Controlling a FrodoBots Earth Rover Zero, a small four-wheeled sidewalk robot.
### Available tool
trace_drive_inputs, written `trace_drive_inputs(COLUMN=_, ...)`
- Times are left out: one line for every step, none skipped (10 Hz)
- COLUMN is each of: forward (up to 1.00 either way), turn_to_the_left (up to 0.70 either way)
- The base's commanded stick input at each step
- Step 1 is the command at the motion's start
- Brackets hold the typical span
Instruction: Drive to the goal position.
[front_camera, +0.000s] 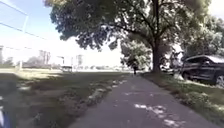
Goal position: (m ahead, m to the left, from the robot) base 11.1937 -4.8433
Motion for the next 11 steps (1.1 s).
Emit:
trace_drive_inputs(forward=0.70, turn_to_the_left=0.00)
trace_drive_inputs(forward=0.70, turn_to_the_left=0.00)
trace_drive_inputs(forward=0.70, turn_to_the_left=0.00)
trace_drive_inputs(forward=0.70, turn_to_the_left=-0.14)
trace_drive_inputs(forward=0.70, turn_to_the_left=-0.28)
trace_drive_inputs(forward=0.70, turn_to_the_left=-0.35)
trace_drive_inputs(forward=0.70, turn_to_the_left=-0.35)
trace_drive_inputs(forward=0.70, turn_to_the_left=-0.35)
trace_drive_inputs(forward=0.70, turn_to_the_left=-0.35)
trace_drive_inputs(forward=0.70, turn_to_the_left=-0.35)
trace_drive_inputs(forward=0.70, turn_to_the_left=-0.35)
